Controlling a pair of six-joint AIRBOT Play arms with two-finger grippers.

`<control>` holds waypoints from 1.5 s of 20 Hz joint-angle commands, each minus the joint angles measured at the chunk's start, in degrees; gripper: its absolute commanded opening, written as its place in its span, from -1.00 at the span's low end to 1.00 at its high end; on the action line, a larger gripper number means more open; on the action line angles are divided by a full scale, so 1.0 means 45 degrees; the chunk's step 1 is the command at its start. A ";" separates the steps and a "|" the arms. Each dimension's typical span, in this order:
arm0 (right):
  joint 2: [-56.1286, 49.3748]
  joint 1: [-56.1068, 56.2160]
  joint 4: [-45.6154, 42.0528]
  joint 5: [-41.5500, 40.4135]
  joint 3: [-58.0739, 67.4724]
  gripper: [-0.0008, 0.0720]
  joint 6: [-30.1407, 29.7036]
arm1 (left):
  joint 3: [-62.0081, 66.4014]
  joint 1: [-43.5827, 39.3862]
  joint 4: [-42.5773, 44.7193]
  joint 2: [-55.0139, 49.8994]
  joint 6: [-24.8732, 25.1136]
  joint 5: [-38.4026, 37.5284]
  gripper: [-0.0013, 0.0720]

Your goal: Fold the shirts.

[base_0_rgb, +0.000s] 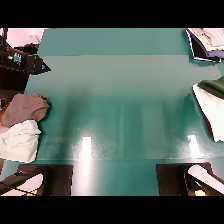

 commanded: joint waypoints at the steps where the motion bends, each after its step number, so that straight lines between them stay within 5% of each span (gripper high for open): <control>1: 0.0962 -0.1404 -0.0063 0.0141 -0.1919 -0.50 0.0010 | -0.0005 0.0010 0.0005 0.0005 0.0121 -0.0005 -0.89; 2: 0.1132 -0.1792 -0.0053 -0.0049 -0.2424 0.10 0.0010 | -0.0005 0.0010 0.0005 0.0005 0.0121 0.0000 -0.89; 3: 0.1282 -0.2113 -0.0049 -0.0083 -0.2846 0.31 0.0010 | -0.0005 0.0010 0.0005 0.0005 0.0121 0.0000 -0.89; 8: 0.1996 -0.2929 0.0544 -0.0559 -0.3886 0.27 0.0214 | -0.0005 0.0010 0.0005 0.0005 0.0121 0.0044 -0.89; 15: 0.3128 -0.0384 0.6057 -0.2035 -0.3881 0.26 0.0238 | -0.0005 0.0010 -0.0034 0.0005 0.0010 0.0262 -0.89; 16: 0.3279 0.0408 0.6067 -0.2161 -0.3881 0.20 0.0238 | -0.0005 0.0010 -0.0034 0.0005 0.0010 0.0355 -0.89; 19: 0.3701 0.2968 0.6067 -0.2778 -0.3881 -0.93 0.0238 | -0.0005 0.0010 -0.0034 0.0005 0.0010 0.0593 -0.89; 30: 0.3565 0.8072 0.6013 -0.3730 -0.3881 -0.93 0.0243 | -0.0005 0.0010 -0.0039 0.0005 0.0010 0.0588 -0.89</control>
